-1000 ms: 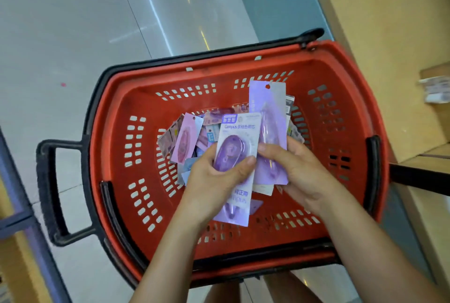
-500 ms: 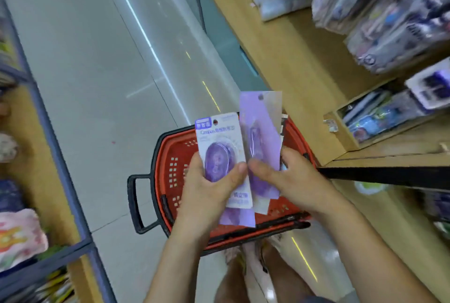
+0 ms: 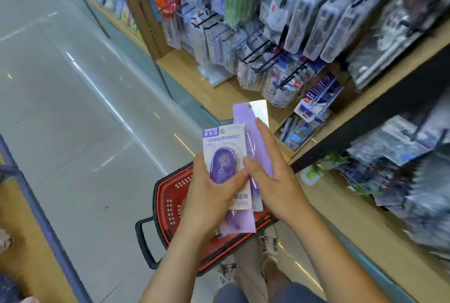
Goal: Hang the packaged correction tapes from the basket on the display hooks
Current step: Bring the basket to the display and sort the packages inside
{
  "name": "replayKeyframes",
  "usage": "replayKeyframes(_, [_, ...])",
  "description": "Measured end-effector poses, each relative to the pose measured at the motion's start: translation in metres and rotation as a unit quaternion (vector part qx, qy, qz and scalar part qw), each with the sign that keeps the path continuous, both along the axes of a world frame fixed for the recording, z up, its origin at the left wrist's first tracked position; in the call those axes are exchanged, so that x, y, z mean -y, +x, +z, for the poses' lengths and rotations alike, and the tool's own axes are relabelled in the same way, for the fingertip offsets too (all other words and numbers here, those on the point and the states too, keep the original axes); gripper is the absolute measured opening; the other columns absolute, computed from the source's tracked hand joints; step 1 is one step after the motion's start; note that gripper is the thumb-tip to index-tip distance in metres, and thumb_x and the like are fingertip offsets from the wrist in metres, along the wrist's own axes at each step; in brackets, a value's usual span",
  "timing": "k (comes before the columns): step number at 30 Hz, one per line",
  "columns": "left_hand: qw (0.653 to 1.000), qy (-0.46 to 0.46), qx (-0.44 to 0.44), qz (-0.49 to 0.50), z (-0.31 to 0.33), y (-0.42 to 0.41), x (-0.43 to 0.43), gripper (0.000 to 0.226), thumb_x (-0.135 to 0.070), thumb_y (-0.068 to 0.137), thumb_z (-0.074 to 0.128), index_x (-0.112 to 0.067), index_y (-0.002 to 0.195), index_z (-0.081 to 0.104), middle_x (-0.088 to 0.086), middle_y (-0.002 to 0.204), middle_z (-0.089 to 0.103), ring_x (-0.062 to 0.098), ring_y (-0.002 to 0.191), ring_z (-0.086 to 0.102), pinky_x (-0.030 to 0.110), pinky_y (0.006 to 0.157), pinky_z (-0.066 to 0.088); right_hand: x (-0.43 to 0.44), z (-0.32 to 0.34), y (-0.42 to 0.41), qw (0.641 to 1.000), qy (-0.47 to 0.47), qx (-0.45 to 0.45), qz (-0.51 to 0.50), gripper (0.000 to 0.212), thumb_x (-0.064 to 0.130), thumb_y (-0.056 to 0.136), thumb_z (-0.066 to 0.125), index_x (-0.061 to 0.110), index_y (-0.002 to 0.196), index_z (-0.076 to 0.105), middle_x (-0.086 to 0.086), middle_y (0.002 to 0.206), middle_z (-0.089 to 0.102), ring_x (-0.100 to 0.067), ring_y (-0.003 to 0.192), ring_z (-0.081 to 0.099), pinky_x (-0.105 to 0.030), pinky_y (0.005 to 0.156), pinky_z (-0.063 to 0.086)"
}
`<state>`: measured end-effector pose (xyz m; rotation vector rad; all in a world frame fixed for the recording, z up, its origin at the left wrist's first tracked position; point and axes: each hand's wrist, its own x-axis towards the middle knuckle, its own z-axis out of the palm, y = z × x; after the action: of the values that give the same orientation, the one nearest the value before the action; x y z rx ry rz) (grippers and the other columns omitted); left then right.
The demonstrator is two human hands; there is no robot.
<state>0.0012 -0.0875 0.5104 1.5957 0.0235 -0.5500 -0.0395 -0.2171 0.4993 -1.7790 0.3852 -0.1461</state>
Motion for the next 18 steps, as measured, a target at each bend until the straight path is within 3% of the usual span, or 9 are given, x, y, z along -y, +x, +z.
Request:
replayKeyframes(3, [0.997,-0.004,0.015,-0.08,0.024,-0.011,0.012,0.053,-0.016,0.083,0.077,-0.037,0.119,0.045,-0.014,0.111,0.067,0.0,0.096,0.069,0.016,0.071,0.054,0.008,0.021,-0.023,0.998,0.019,-0.018,-0.058,0.042,0.038,0.087,0.049,0.058,0.123,0.057,0.014,0.138,0.055,-0.002,0.128,0.051,-0.038,0.113,0.04])
replayKeyframes(6, [0.989,-0.033,0.015,-0.144,0.05,-0.024,0.032,0.037,-0.02,0.093,0.064,-0.036,0.123,0.049,-0.014,0.111,0.067,-0.003,0.096,0.068,0.012,0.069,0.051,0.017,0.049,-0.051,0.992,0.049,0.016,-0.116,0.033,0.033,0.087,0.054,0.037,0.118,0.065,0.01,0.128,0.062,-0.005,0.122,0.056,-0.034,0.108,0.044])
replayKeyframes(8, [0.982,-0.06,-0.009,-0.178,0.066,-0.035,0.048,0.031,-0.018,0.099,0.055,-0.035,0.124,0.055,-0.012,0.109,0.072,0.002,0.098,0.069,0.016,0.07,0.053,0.025,0.066,-0.072,0.987,0.062,0.046,-0.144,0.033,0.033,0.088,0.068,0.027,0.12,0.06,0.019,0.119,0.065,0.003,0.114,0.058,-0.02,0.098,0.044])
replayKeyframes(10, [0.977,-0.065,0.004,-0.203,0.078,-0.05,0.066,0.029,-0.016,0.099,0.054,-0.032,0.123,0.059,-0.013,0.109,0.073,0.004,0.1,0.069,0.021,0.076,0.056,0.034,0.083,-0.094,0.979,0.083,0.075,-0.172,0.054,0.027,0.079,0.08,0.026,0.126,0.055,0.023,0.119,0.064,0.008,0.111,0.059,-0.013,0.093,0.045])
replayKeyframes(13, [0.975,-0.074,0.012,-0.21,0.093,-0.08,0.091,0.029,-0.022,0.093,0.064,-0.021,0.122,0.058,-0.002,0.108,0.074,0.011,0.097,0.071,0.028,0.081,0.059,0.049,0.102,-0.132,0.962,0.086,0.129,-0.223,0.074,0.009,0.087,0.073,0.04,0.14,0.031,0.04,0.134,0.049,0.014,0.124,0.048,-0.011,0.098,0.042])
replayKeyframes(15, [0.973,-0.079,0.015,-0.217,0.101,-0.106,0.106,0.039,-0.031,0.086,0.072,-0.016,0.118,0.056,0.007,0.106,0.073,0.018,0.092,0.072,0.034,0.08,0.059,0.059,0.113,-0.161,0.948,0.073,0.156,-0.268,0.079,0.016,0.092,0.065,0.049,0.143,0.014,0.037,0.147,0.036,0.008,0.133,0.043,-0.017,0.105,0.041])
replayKeyframes(18, [0.967,-0.085,0.015,-0.238,0.113,-0.151,0.125,0.05,-0.042,0.077,0.078,-0.013,0.111,0.058,0.011,0.103,0.073,0.022,0.088,0.073,0.036,0.074,0.059,0.071,0.126,-0.213,0.924,0.063,0.164,-0.341,0.081,0.027,0.092,0.064,0.058,0.139,0.006,0.028,0.15,0.04,-0.007,0.127,0.056,-0.032,0.1,0.051])
